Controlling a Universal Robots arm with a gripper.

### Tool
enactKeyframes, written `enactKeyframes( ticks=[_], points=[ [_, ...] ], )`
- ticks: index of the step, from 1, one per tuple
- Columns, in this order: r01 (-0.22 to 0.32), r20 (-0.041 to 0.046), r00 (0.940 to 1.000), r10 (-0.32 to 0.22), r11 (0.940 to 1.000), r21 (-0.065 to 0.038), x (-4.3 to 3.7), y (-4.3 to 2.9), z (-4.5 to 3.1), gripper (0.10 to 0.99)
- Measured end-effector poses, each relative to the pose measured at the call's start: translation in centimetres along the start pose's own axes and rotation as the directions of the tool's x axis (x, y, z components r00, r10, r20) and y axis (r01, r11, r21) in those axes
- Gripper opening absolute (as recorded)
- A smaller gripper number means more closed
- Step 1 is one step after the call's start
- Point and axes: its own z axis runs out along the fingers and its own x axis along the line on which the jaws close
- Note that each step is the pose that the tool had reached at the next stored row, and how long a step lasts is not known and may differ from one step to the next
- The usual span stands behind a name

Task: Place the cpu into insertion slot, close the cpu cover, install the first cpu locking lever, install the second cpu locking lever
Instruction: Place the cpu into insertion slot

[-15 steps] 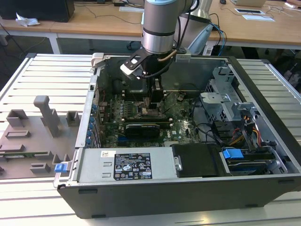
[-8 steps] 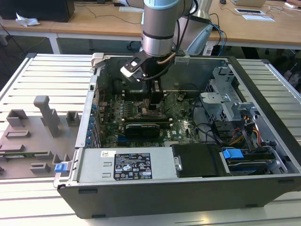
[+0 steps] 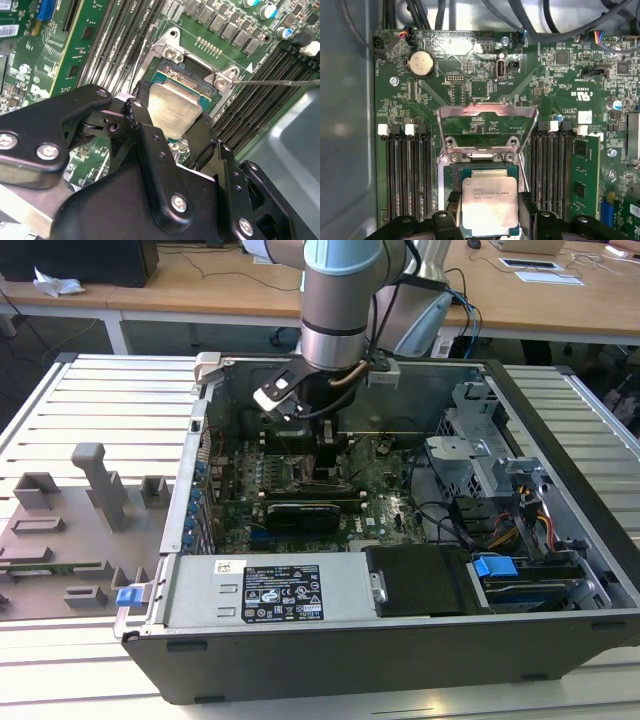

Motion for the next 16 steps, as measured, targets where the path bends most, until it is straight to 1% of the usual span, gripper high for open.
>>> enactKeyframes(
  ticks=[1, 3, 8, 16],
  points=[
    [0.000, -0.0027, 1.0000, 0.000, 1.0000, 0.000, 0.00, -0.08, 0.06, 0.541],
    [0.003, -0.0109, 0.9999, -0.003, 1.0000, 0.000, 0.06, -0.16, 0.34, 0.541],
    [0.002, -0.0122, 0.9999, -0.002, 1.0000, 0.000, 0.16, -0.14, 0.86, 0.541],
    [0.003, -0.0138, 0.9999, -0.003, 1.0000, 0.000, 0.27, -0.06, 1.46, 0.541]
  ],
)
